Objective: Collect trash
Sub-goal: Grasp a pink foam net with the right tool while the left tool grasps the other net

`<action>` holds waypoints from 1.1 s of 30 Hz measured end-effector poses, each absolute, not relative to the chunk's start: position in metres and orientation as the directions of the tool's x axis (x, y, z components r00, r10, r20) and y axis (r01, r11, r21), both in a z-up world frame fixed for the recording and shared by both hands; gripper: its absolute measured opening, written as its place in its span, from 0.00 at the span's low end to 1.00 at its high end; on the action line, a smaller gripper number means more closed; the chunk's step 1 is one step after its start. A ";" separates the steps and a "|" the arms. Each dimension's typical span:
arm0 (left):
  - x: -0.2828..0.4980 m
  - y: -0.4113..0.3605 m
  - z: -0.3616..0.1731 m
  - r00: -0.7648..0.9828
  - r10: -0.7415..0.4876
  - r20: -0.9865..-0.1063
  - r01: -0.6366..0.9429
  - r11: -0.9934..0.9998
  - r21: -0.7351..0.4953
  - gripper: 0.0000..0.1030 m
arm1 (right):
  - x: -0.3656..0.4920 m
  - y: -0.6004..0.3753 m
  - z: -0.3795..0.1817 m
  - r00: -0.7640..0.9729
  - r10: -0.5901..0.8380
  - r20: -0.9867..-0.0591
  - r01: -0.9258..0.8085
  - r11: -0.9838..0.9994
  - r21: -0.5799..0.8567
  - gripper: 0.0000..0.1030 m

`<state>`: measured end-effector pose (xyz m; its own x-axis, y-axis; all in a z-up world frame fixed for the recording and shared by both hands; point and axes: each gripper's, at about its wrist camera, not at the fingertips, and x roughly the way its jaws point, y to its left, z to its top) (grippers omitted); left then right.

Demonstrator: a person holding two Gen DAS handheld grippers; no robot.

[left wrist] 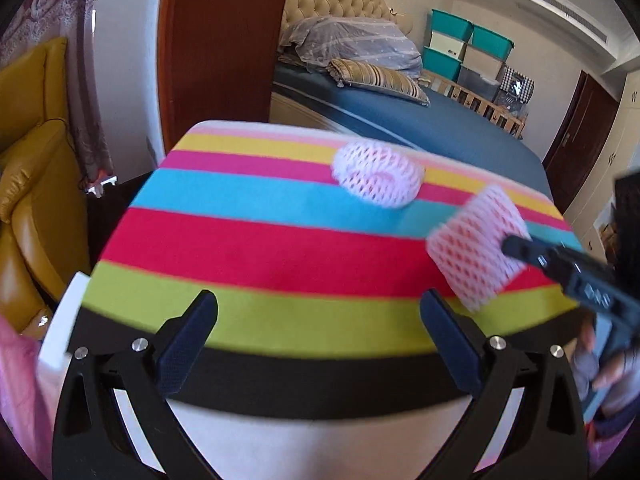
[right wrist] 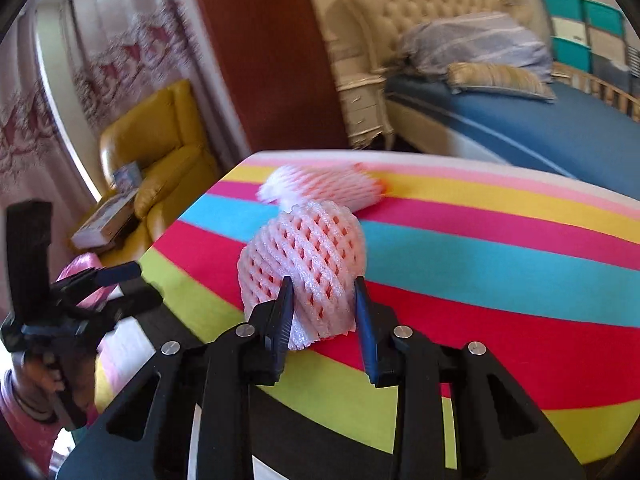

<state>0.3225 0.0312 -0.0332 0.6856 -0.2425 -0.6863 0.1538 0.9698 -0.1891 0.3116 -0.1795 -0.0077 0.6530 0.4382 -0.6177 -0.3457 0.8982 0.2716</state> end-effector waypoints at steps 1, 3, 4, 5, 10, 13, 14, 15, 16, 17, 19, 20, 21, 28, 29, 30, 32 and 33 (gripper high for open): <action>0.331 0.026 -0.033 0.685 -0.253 -0.683 0.157 0.967 -0.201 0.95 | 0.309 -0.190 -0.006 0.665 0.428 -0.612 -0.331 0.903 0.272 0.29; 0.350 0.012 -0.034 0.685 -0.271 -0.676 0.162 0.962 -0.221 0.95 | 0.305 -0.208 -0.003 0.687 0.399 -0.607 -0.301 0.917 0.262 0.29; 0.359 0.003 -0.035 0.684 -0.276 -0.675 0.166 0.960 -0.225 0.95 | 0.304 -0.217 -0.003 0.695 0.390 -0.604 -0.288 0.921 0.264 0.29; 0.370 -0.005 -0.036 0.682 -0.283 -0.675 0.172 0.958 -0.228 0.95 | 0.302 -0.227 -0.004 0.698 0.388 -0.602 -0.274 0.921 0.277 0.29; 0.413 -0.034 -0.042 0.662 -0.286 -0.692 0.183 0.958 -0.221 0.95 | 0.299 -0.260 -0.011 0.703 0.400 -0.587 -0.229 0.910 0.346 0.29; 0.435 -0.040 -0.043 0.659 -0.279 -0.699 0.163 0.960 -0.229 0.95 | 0.299 -0.273 -0.018 0.706 0.402 -0.583 -0.211 0.905 0.369 0.30; 0.442 -0.040 -0.043 0.657 -0.277 -0.702 0.147 0.959 -0.241 0.95 | 0.300 -0.276 -0.020 0.702 0.414 -0.579 -0.209 0.897 0.389 0.30; 0.447 -0.039 -0.044 0.654 -0.274 -0.705 0.134 0.959 -0.249 0.95 | 0.302 -0.279 -0.022 0.700 0.422 -0.576 -0.206 0.891 0.404 0.30; 0.456 -0.039 -0.045 0.650 -0.272 -0.710 0.116 0.958 -0.261 0.95 | 0.303 -0.280 -0.024 0.700 0.426 -0.574 -0.206 0.889 0.409 0.30; 0.462 -0.039 -0.047 0.644 -0.269 -0.716 0.102 0.958 -0.268 0.95 | 0.304 -0.280 -0.026 0.698 0.426 -0.575 -0.206 0.889 0.408 0.30; 0.475 -0.039 -0.053 0.622 -0.262 -0.738 0.077 0.958 -0.276 0.95 | 0.306 -0.278 -0.031 0.694 0.422 -0.584 -0.207 0.893 0.401 0.30; 0.479 -0.039 -0.058 0.605 -0.279 -0.745 0.078 0.953 -0.293 0.95 | 0.307 -0.276 -0.033 0.690 0.425 -0.587 -0.206 0.892 0.403 0.30; 0.480 -0.039 -0.059 0.616 -0.274 -0.738 0.080 0.954 -0.288 0.94 | 0.306 -0.275 -0.032 0.692 0.424 -0.585 -0.210 0.893 0.398 0.30; 0.445 -0.038 -0.050 0.656 -0.293 -0.695 0.138 0.952 -0.271 0.46 | 0.310 -0.268 -0.029 0.695 0.409 -0.591 -0.208 0.902 0.379 0.30; 0.433 -0.039 -0.047 0.667 -0.290 -0.686 0.148 0.954 -0.260 0.45 | 0.310 -0.270 -0.030 0.694 0.412 -0.590 -0.203 0.899 0.389 0.30; 0.420 -0.040 -0.045 0.678 -0.286 -0.677 0.157 0.956 -0.247 0.45 | 0.311 -0.271 -0.031 0.695 0.413 -0.589 -0.198 0.897 0.395 0.30; 0.400 -0.044 -0.042 0.690 -0.279 -0.668 0.170 0.959 -0.225 0.45 | 0.310 -0.271 -0.030 0.697 0.408 -0.589 -0.192 0.899 0.394 0.30; 0.389 -0.046 -0.040 0.693 -0.274 -0.666 0.176 0.961 -0.212 0.45 | 0.311 -0.271 -0.030 0.698 0.404 -0.591 -0.191 0.901 0.390 0.30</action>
